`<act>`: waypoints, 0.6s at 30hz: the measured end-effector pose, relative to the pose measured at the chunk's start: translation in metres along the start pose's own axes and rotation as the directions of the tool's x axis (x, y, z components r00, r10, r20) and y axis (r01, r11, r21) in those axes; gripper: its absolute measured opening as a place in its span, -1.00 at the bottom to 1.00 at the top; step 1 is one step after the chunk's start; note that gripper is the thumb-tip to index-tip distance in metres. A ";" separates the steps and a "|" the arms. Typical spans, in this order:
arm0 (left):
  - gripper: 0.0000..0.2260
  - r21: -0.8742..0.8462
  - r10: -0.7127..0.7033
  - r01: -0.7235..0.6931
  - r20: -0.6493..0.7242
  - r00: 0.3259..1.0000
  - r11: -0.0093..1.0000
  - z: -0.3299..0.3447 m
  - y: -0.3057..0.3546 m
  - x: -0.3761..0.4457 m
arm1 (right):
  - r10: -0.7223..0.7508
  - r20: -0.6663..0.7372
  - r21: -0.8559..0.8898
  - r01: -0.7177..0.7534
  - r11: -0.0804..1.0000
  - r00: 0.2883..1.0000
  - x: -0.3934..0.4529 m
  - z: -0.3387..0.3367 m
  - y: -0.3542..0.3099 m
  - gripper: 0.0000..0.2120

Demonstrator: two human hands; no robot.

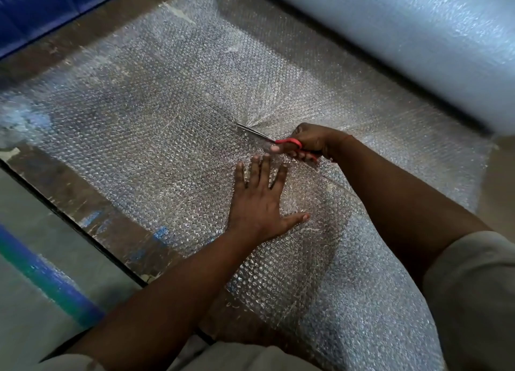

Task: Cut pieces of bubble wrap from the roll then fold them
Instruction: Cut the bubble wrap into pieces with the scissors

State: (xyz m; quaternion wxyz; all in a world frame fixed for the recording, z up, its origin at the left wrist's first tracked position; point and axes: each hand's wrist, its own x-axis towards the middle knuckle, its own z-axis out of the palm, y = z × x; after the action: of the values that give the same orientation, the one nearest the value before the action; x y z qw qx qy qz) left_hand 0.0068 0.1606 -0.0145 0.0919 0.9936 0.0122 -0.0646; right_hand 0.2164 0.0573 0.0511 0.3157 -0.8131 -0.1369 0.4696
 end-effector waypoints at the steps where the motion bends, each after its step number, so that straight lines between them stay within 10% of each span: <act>1: 0.09 0.000 0.001 -0.001 0.001 1.000 1.000 0.000 0.000 0.000 | 0.005 -0.004 -0.009 -0.005 1.000 1.000 0.001 0.000 -0.001 -0.54; 18: 0.08 -0.013 -0.001 0.000 -0.014 1.000 1.000 0.000 0.000 0.001 | -0.002 -0.022 -0.037 0.002 0.999 1.000 0.018 0.006 -0.020 -0.51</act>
State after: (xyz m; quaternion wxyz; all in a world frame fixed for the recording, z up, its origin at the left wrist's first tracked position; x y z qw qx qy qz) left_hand 0.0081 0.1608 -0.0152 0.0980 0.9934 0.0135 -0.0575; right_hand 0.2224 0.0840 0.0498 0.3023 -0.8238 -0.1430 0.4577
